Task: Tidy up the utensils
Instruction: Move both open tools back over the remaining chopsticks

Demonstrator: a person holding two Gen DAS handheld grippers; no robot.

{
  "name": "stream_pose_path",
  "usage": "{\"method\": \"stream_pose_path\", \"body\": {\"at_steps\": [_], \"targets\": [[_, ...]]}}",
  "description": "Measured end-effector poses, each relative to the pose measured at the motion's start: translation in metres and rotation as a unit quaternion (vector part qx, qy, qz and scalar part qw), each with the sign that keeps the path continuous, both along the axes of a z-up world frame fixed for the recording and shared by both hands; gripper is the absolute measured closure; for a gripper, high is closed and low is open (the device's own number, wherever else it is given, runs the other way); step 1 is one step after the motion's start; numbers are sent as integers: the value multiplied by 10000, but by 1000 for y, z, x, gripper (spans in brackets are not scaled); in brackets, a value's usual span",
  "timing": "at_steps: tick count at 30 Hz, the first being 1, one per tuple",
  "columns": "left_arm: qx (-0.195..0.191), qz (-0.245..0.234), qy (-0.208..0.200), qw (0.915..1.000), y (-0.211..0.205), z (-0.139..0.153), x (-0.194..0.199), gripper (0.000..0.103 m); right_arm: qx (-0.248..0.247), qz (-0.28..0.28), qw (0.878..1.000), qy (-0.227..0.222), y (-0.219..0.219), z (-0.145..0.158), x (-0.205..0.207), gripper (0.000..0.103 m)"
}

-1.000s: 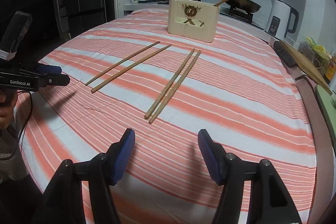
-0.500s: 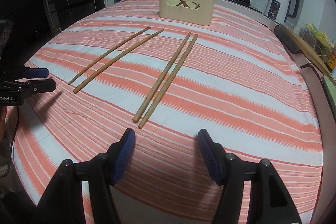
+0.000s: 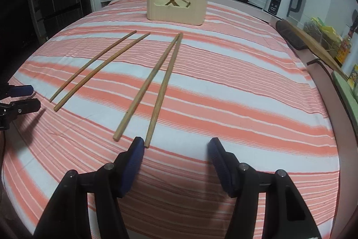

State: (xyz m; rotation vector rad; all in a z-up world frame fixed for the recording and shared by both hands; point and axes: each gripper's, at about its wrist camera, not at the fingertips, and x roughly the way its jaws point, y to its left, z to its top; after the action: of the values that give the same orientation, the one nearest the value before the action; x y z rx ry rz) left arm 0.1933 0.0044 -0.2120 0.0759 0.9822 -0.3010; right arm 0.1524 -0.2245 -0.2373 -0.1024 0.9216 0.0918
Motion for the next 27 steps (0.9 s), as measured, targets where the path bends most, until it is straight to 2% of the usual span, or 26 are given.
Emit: {"method": "stream_pose_path", "body": {"at_steps": [7,16,19,22,24,25,26,27], "targets": [[-34,-47,72,10000,-3,-6,11,33,93,215,9997,-10,1,2,0,42],[380,-199,-102,9990,-18,-11,20,34,74,312,9995,-15,2,-1,6,45],[352,-204,-141,9991,-21,-11,19,44,83,368,9993,-34,4,-1,9,50],[348,-197,-208,9990,-25,-10,18,60,167,374,9992,-44,4,-2,12,61],[306,-169,-229,9991,-26,-10,18,79,190,370,9991,-58,4,-2,13,73],[274,-147,-232,9992,-26,-10,18,85,182,362,9992,-65,4,-2,14,74],[241,-113,-233,9994,-27,-10,18,94,170,345,9992,-72,4,-2,15,84],[222,-62,-242,9994,-26,-10,18,96,143,306,9994,-73,3,-2,15,93]]}}
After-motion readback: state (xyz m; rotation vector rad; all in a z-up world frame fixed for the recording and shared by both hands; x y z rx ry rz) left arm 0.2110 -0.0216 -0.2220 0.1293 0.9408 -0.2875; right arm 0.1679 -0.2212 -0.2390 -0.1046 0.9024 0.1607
